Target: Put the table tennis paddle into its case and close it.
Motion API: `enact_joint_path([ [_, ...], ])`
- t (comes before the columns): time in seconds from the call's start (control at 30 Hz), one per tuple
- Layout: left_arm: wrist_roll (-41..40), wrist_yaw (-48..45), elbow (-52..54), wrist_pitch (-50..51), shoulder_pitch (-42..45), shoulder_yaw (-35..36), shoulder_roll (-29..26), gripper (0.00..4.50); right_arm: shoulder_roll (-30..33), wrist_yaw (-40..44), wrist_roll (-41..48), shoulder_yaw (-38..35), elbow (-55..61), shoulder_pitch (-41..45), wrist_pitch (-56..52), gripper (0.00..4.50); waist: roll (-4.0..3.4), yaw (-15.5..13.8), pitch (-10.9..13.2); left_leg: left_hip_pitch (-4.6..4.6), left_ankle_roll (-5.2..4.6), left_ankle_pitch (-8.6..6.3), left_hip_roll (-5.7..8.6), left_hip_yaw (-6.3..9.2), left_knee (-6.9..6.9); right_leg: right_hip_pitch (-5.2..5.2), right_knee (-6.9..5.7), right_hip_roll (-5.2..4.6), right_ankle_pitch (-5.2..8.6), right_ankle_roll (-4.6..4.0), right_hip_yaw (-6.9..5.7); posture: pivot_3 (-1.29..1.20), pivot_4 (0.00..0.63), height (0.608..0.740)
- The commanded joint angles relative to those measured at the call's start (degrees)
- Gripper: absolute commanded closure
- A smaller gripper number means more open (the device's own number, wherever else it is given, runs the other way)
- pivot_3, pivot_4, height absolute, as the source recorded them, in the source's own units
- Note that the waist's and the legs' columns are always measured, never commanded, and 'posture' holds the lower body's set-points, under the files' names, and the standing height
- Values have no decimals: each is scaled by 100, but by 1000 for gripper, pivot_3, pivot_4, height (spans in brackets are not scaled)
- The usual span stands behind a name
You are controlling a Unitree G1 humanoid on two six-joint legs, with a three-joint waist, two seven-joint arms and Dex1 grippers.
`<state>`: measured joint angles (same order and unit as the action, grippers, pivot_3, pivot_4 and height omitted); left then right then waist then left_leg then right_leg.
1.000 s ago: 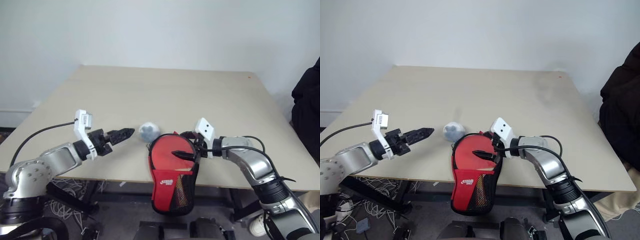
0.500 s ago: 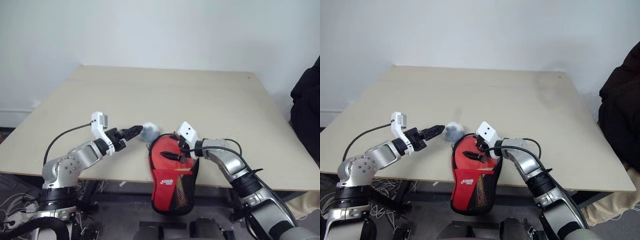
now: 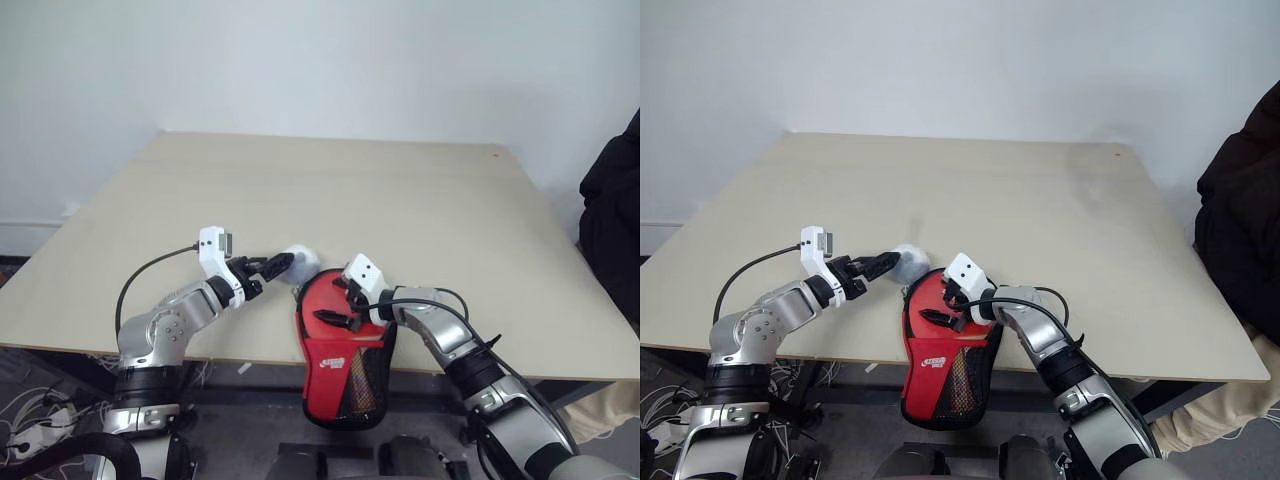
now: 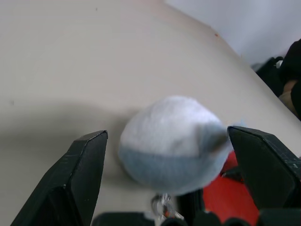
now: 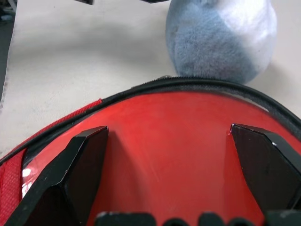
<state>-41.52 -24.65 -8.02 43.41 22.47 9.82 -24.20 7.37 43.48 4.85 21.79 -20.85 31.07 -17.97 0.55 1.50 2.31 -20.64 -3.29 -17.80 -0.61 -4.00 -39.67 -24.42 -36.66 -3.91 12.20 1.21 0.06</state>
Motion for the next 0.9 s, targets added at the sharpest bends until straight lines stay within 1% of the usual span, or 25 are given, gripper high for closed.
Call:
enact_joint_path([
  [0.03,204,-147,-53,-195,232,-32,68,146,-71,-40,-100,-49,-179,107,126,0,0,4,0,0,0,0,0,0,0,0,-1,0,0,0,0,0,0,740],
  [0.2,439,-306,-130,-243,360,-153,162,146,-114,-26,-137,-72,-208,86,158,0,1,9,-1,1,-1,1,-2,0,0,0,-2,0,-1,-2,0,0,0,740],
  [0.4,748,-408,-326,-313,459,-203,144,146,-130,-3,-96,-76,-56,22,80,0,1,10,-1,0,-2,1,-5,2,-1,0,-2,0,-2,-2,0,0,0,740],
  [0.73,1236,-268,-802,-429,655,-234,305,146,-134,21,-70,-53,237,-113,-71,0,3,8,-2,0,-3,1,-11,5,-1,0,-2,-3,-2,-1,0,0,0,740],
  [0.9,1333,-348,-817,-315,636,-344,374,146,-131,31,-66,-28,399,-199,-159,0,3,9,-2,-1,-3,0,-13,5,-1,0,-2,-4,-2,-1,0,0,0,740],
])
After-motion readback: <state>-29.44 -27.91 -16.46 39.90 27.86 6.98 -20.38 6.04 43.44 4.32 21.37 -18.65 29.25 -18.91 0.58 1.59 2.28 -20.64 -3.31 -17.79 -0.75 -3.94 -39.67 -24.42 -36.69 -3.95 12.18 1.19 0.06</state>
